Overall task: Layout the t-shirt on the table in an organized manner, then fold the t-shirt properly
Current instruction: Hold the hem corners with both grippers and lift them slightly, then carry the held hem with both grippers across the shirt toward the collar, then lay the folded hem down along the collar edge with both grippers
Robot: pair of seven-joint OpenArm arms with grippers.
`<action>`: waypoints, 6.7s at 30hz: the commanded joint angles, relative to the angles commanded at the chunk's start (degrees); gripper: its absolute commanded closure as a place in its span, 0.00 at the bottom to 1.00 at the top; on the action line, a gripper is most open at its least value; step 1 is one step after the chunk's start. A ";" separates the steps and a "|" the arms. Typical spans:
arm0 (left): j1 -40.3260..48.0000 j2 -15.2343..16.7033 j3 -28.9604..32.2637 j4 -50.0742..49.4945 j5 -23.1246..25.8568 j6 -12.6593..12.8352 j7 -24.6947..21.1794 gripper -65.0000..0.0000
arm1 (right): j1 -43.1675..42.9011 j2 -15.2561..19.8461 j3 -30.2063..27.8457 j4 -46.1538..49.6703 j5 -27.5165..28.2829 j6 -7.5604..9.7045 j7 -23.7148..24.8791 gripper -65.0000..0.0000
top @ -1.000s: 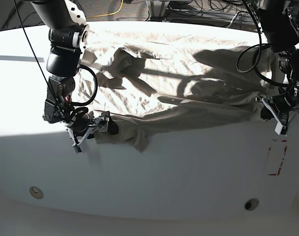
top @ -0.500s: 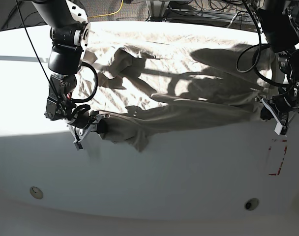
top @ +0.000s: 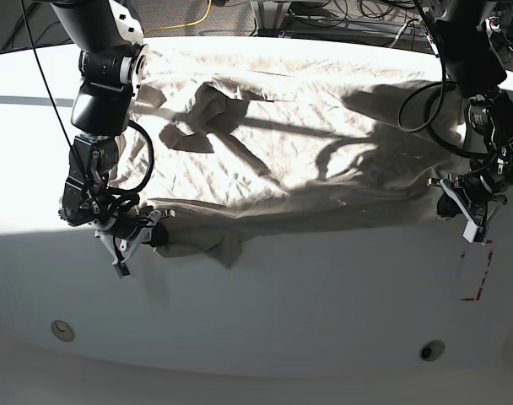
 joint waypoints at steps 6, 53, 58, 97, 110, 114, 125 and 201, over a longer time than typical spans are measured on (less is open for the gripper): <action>-1.49 0.62 2.99 0.00 0.00 0.00 0.00 1.00 | -0.44 0.09 0.09 8.44 0.09 0.00 -6.86 1.00; 19.60 -6.86 3.60 14.15 -13.80 0.00 6.24 1.00 | -37.19 -1.67 10.64 47.47 10.11 0.00 -23.74 1.00; 21.45 -7.12 3.60 14.33 -13.80 0.00 6.24 1.00 | -39.82 -1.58 10.73 47.47 10.29 0.00 -23.65 1.00; 25.14 -9.76 3.87 14.33 -13.63 0.00 6.24 0.94 | -45.89 -1.32 13.19 47.56 16.53 0.00 -20.48 0.25; 25.23 -9.67 3.96 14.33 -13.63 0.00 6.24 0.94 | -43.08 -1.76 12.75 45.19 18.64 0.00 -20.48 0.26; 25.14 -9.67 3.96 14.33 -13.63 0.00 6.24 0.94 | -41.23 -1.76 12.75 42.46 18.55 0.00 -20.48 0.33; 24.88 -9.58 4.04 14.33 -13.63 0.00 6.24 0.94 | -39.65 -1.76 12.66 40.88 18.99 0.00 -20.75 0.76; 23.47 -11.43 3.96 14.33 -13.71 0.00 6.24 0.53 | -65.76 5.71 24.00 47.56 45.27 0.00 -20.75 0.20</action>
